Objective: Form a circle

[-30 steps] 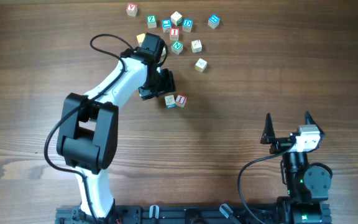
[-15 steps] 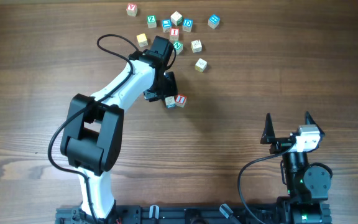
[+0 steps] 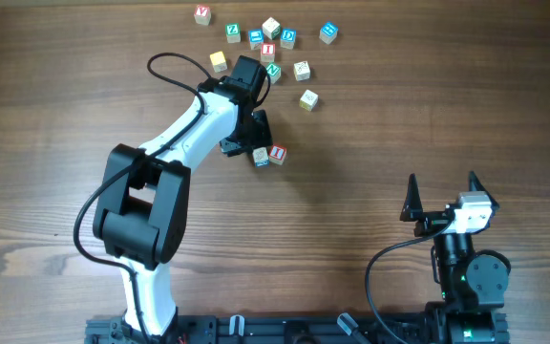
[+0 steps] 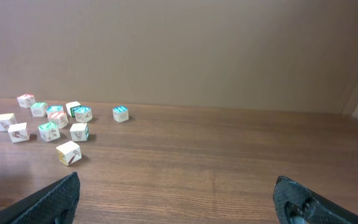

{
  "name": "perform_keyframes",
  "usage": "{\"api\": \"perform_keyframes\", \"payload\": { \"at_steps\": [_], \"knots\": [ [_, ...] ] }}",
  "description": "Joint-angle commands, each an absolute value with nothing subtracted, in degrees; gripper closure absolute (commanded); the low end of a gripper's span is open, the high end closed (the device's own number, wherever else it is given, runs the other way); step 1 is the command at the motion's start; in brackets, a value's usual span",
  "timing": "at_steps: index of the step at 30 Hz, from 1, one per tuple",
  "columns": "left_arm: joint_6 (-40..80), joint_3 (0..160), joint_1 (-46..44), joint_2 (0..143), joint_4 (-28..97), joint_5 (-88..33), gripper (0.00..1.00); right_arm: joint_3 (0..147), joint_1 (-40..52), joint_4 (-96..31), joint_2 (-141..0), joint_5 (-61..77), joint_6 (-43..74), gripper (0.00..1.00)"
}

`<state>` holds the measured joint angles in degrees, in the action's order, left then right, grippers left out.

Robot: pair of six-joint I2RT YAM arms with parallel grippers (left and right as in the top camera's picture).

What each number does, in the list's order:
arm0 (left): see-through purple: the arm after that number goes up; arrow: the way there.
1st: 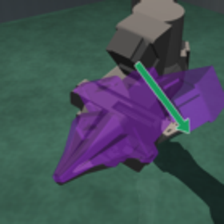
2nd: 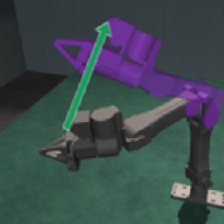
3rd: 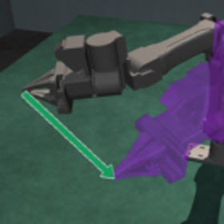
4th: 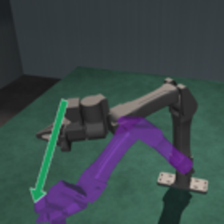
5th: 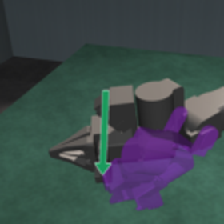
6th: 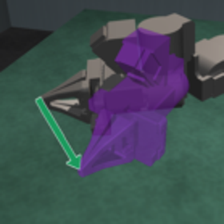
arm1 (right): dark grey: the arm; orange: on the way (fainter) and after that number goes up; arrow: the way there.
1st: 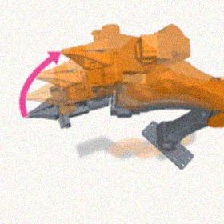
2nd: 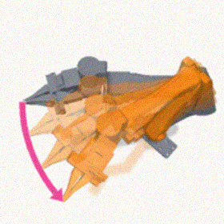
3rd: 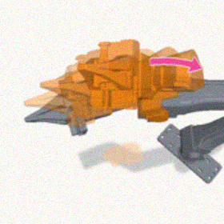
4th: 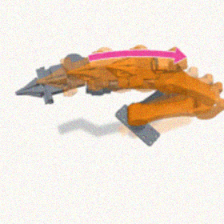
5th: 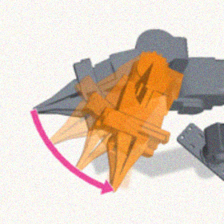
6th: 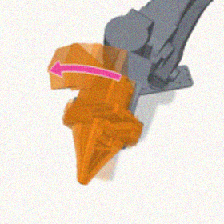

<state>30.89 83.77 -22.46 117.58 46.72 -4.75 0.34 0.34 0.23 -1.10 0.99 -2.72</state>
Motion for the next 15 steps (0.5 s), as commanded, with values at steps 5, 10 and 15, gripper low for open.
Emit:
{"api": "perform_keyframes", "payload": {
  "at_steps": [5, 10, 15],
  "knots": [
    [32.01, 83.13, -22.5, 118.24, 46.85, -3.57, 0.5, 0.3, 0.58, 0.38, -0.8, 0.03, -3.01, 0.0],
    [32.25, 83.13, -22.5, 118.24, 46.5, -3.55, 0.5, 0.3, 0.58, 0.38, -0.8, 0.03, -3.01, 0.0],
    [31.99, 83.13, -22.68, 118.24, 45.78, -3.6, 0.36, 0.3, 0.58, 0.38, -0.8, 0.03, -3.01, 0.0]
  ]
}}
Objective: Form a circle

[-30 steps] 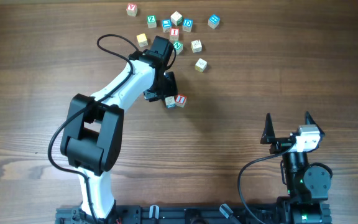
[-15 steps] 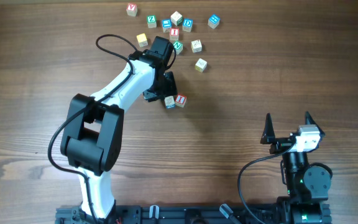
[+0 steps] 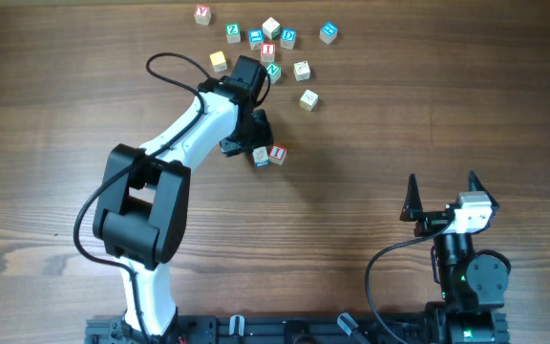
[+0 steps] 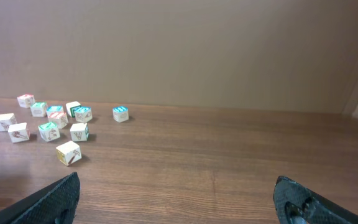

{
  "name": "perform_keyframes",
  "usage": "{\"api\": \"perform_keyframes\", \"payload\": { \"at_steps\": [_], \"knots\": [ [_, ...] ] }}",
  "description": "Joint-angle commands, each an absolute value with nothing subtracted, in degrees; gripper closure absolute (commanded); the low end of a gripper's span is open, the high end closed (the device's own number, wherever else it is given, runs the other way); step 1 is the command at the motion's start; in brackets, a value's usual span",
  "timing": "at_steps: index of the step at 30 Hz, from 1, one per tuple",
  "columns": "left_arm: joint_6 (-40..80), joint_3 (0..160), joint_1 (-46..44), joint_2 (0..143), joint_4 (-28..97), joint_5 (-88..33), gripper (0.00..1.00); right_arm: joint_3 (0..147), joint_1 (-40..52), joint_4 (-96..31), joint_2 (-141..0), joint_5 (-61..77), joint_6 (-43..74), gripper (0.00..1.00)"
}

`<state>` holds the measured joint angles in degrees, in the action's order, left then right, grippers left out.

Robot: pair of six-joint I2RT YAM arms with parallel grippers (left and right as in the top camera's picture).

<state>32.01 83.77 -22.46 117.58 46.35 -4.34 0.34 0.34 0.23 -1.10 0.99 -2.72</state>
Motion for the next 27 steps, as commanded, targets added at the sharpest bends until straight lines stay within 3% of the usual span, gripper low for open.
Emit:
{"api": "perform_keyframes", "payload": {
  "at_steps": [1, 15, 27],
  "knots": [
    [31.99, 83.13, -22.79, 118.24, 45.69, -3.6, 0.37, 0.3, 0.58, 0.38, -0.8, 0.05, -2.98, 0.0],
    [32.01, 82.48, -23.79, 118.26, 45.87, -2.92, 0.52, 0.3, 0.58, 0.38, -0.8, 0.03, -3.01, 0.0],
    [34.28, 82.48, -23.79, 118.26, 45.87, -2.9, 0.57, 0.3, 0.58, 0.38, -0.8, 0.05, -3.01, 0.0]
  ]
}}
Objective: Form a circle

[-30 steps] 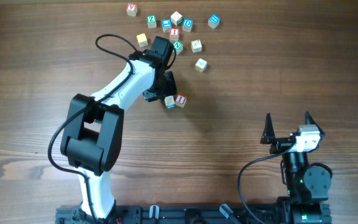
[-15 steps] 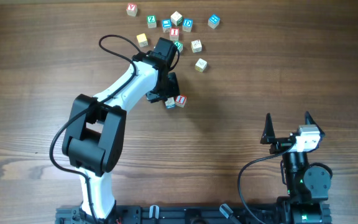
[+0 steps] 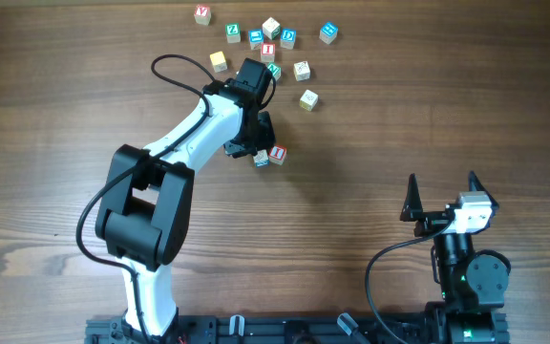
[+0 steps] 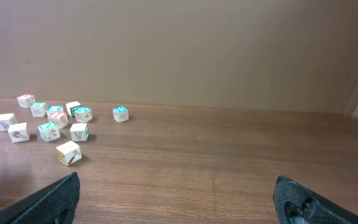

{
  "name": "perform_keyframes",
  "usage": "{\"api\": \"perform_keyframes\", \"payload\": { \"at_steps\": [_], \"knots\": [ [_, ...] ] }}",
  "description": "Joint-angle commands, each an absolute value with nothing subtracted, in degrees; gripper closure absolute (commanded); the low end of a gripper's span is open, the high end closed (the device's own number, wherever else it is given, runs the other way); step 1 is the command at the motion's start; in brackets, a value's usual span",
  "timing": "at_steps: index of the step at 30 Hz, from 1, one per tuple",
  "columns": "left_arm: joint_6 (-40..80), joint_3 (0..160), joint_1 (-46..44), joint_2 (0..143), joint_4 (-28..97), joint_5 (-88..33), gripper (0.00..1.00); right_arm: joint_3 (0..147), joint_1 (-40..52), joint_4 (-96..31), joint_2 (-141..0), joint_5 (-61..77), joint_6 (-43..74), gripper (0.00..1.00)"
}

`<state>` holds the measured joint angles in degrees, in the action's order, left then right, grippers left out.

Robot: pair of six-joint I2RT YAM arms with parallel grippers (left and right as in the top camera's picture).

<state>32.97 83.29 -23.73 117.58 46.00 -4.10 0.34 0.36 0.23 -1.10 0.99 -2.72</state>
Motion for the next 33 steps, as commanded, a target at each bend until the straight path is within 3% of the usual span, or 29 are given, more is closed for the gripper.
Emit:
{"api": "perform_keyframes", "payload": {
  "at_steps": [1, 13, 19, 28, 29, 30, 31, 33],
  "knots": [
    [34.96, 82.48, -23.79, 118.26, 45.87, -2.87, 0.57, 0.3, 0.58, 0.38, -0.8, 0.03, -3.01, 0.0],
    [36.73, 82.48, -23.79, 118.26, 45.8, -2.24, 0.58, 0.3, 0.58, 0.38, -0.8, 0.03, -3.01, 0.0],
    [36.73, 82.5, -23.62, 118.26, 44.23, -2.24, 0.4, 0.3, 0.58, 0.38, -0.8, 0.03, -3.01, 0.0],
    [36.45, 83.81, -12.51, 118.13, 37.5, -1.19, 0.27, 0.3, 0.58, 0.38, -0.8, 0.03, -3.01, 0.0],
    [36.45, 83.81, -11.14, 118.13, 37.67, -0.67, 0.19, 0.3, 0.58, 0.38, -0.8, 0.03, -3.03, 0.0],
    [36.45, 83.79, -9.54, 118.13, 38.13, -0.01, 0.05, 0.3, 0.58, 0.38, -0.8, 0.03, -3.01, 0.0],
    [36.45, 83.79, -8.12, 118.13, 38.72, 0.1, 0.0, 0.3, 0.58, 0.38, -0.8, 0.03, -3.03, 0.0],
    [36.47, 83.79, -5.58, 118.13, 40.53, 0.08, 0.0, 0.3, 0.58, 0.38, -0.8, 0.05, -3.01, 0.0]
  ]
}}
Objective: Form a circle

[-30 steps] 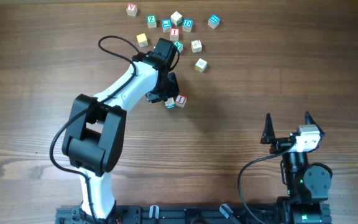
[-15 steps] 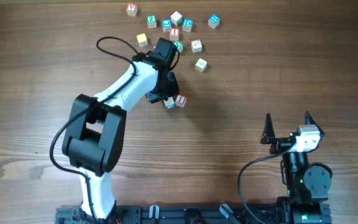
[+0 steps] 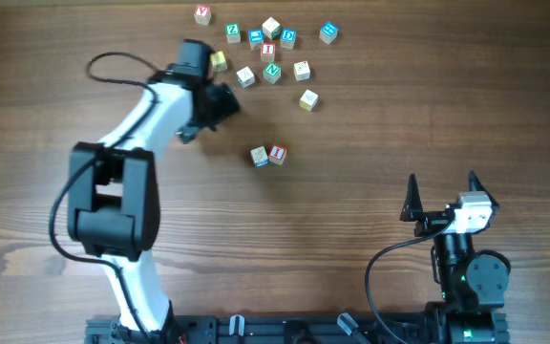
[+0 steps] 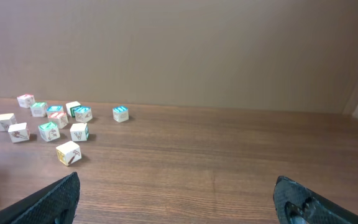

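Several small lettered cubes lie scattered at the table's far side, among them a yellow cube point(image 3: 219, 61), a white cube point(image 3: 245, 75) and a green cube point(image 3: 272, 71). Two more cubes, a tan one point(image 3: 260, 156) and a red-lettered one point(image 3: 277, 153), sit side by side nearer the middle. My left gripper point(image 3: 216, 98) hovers just below the yellow cube; its jaws cannot be made out from above. My right gripper point(image 4: 176, 180) stands open and empty at the near right, far from the cubes point(image 4: 68, 152).
The left arm's black cable point(image 3: 113, 62) loops out to the left of its wrist. A plain wall point(image 4: 179, 50) rises behind the table's far edge in the right wrist view. The right arm's base point(image 3: 466, 277) stands at the front right.
My left gripper has moved from over the pair of cubes near the middle up and to the left, beside the yellow cube. The pair now lies uncovered. The right arm has not moved.
At the first two moments my left gripper stood low over the tan and red-lettered cubes near the middle. Then it sat slightly higher over them. Now it is away at the upper left, and the pair stays side by side where it was.
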{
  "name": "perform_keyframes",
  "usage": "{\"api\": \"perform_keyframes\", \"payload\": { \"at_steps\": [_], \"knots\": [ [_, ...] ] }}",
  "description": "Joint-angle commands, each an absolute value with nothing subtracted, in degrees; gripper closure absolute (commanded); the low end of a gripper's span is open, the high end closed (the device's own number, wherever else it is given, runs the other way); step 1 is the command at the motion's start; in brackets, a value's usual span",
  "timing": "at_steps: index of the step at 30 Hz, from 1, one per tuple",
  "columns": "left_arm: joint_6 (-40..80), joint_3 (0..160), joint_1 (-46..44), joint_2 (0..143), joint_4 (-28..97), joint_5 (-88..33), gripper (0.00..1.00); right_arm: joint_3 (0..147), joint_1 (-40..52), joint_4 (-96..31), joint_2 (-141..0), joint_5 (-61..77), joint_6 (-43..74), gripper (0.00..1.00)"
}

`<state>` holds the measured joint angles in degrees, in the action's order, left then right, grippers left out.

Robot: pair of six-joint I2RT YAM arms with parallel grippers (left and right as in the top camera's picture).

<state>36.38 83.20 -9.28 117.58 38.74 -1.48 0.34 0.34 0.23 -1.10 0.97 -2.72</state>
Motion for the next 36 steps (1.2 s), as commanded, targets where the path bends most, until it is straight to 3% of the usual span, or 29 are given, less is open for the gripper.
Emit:
{"api": "perform_keyframes", "payload": {
  "at_steps": [1, 8, 29, 32, 36],
  "knots": [
    [36.47, 83.79, -4.23, 118.13, 40.73, 0.08, 0.0, 0.3, 0.58, 0.38, -0.8, 0.05, -3.01, 0.0],
    [36.47, 83.79, -0.12, 118.13, 40.71, 0.1, 0.0, 0.3, 0.58, 0.38, -0.8, 0.03, -2.98, 0.0],
    [36.47, 83.79, -0.14, 118.13, 40.71, 0.08, 0.0, 0.3, 0.58, 2.39, -0.8, -0.08, -2.85, 0.0],
    [36.47, 83.79, -0.14, 118.13, 40.71, 0.08, 0.0, 0.32, 0.58, 6.85, -0.8, 10.0, -1.96, 0.0],
    [36.47, 83.79, -0.14, 118.13, 40.71, 0.08, 0.0, 4.56, 0.58, 7.7, -3.09, 7.53, -1.06, 0.0]
  ]
}}
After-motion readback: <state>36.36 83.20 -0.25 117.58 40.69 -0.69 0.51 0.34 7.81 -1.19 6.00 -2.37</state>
